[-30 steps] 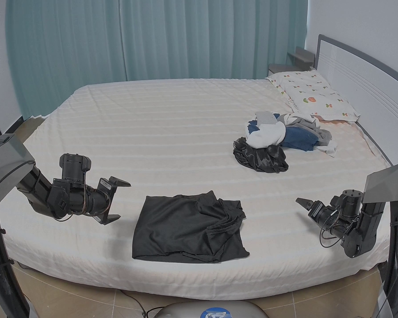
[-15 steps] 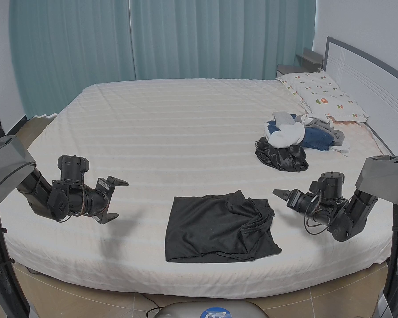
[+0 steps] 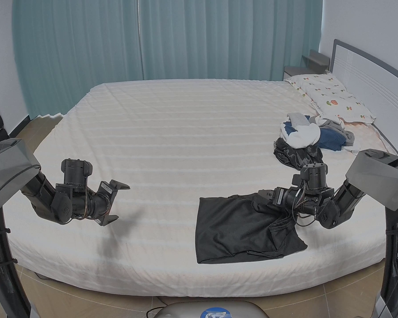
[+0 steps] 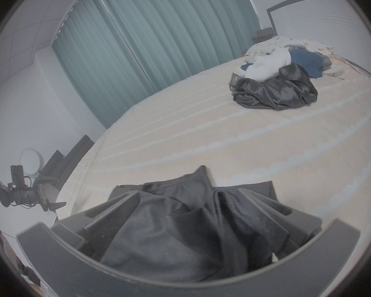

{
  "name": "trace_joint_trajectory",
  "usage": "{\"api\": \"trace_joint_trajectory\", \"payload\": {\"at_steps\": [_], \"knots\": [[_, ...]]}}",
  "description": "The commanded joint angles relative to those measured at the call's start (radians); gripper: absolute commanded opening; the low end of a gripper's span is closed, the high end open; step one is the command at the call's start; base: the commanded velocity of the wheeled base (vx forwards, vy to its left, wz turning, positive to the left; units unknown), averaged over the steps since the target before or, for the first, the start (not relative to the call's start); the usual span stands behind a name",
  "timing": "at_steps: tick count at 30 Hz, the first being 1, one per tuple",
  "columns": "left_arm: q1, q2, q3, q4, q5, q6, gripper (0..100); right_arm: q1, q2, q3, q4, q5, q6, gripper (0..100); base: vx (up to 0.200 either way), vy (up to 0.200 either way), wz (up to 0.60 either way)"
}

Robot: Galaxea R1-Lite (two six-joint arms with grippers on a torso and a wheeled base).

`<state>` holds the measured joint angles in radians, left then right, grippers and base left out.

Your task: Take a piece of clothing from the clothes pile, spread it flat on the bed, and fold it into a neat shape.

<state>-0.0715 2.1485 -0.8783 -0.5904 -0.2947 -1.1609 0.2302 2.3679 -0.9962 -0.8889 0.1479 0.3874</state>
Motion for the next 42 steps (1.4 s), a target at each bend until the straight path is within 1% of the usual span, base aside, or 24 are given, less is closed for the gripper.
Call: {"api": "trace_joint_trajectory", "payload": {"at_steps": [1,5,11,12,17,21,24,27,42], "knots": [[-0.008,0.014,0.009,-0.003,0.006,0.013,100,-0.029,0.042,-0.001,-0.004,0.002,-0.012,100,0.000,0.000,0.00],[-0.011,0.016,0.009,-0.005,0.022,0.017,100,-0.035,0.067,-0.009,-0.005,0.002,-0.016,100,0.000,0.000,0.00],[-0.019,0.022,0.009,-0.006,0.025,0.018,100,-0.034,0.094,-0.012,-0.002,0.009,-0.016,100,0.000,0.000,0.00],[-0.021,0.022,0.009,-0.006,0.025,0.018,100,-0.035,0.099,-0.013,-0.007,0.009,-0.016,0,0.000,0.000,0.00],[-0.021,0.022,0.009,-0.005,0.025,0.018,100,-0.061,0.090,-0.007,-0.021,0.013,-0.005,0,0.000,0.000,0.00],[-0.021,0.021,0.009,-0.005,0.025,0.018,100,-0.111,0.062,0.022,-0.022,0.015,-0.001,0,0.000,0.000,0.00],[-0.021,0.022,0.009,-0.005,0.025,0.018,100,-0.129,0.044,0.059,-0.022,0.035,-0.001,0,0.000,0.000,0.00],[-0.021,0.022,0.009,-0.005,0.023,0.026,100,-0.134,0.031,0.082,-0.022,0.058,-0.002,0,0.000,0.000,0.00],[-0.021,0.022,0.009,-0.005,0.023,0.026,100,-0.173,0.028,0.083,-0.018,0.055,-0.004,0,0.000,0.000,0.00]]}}
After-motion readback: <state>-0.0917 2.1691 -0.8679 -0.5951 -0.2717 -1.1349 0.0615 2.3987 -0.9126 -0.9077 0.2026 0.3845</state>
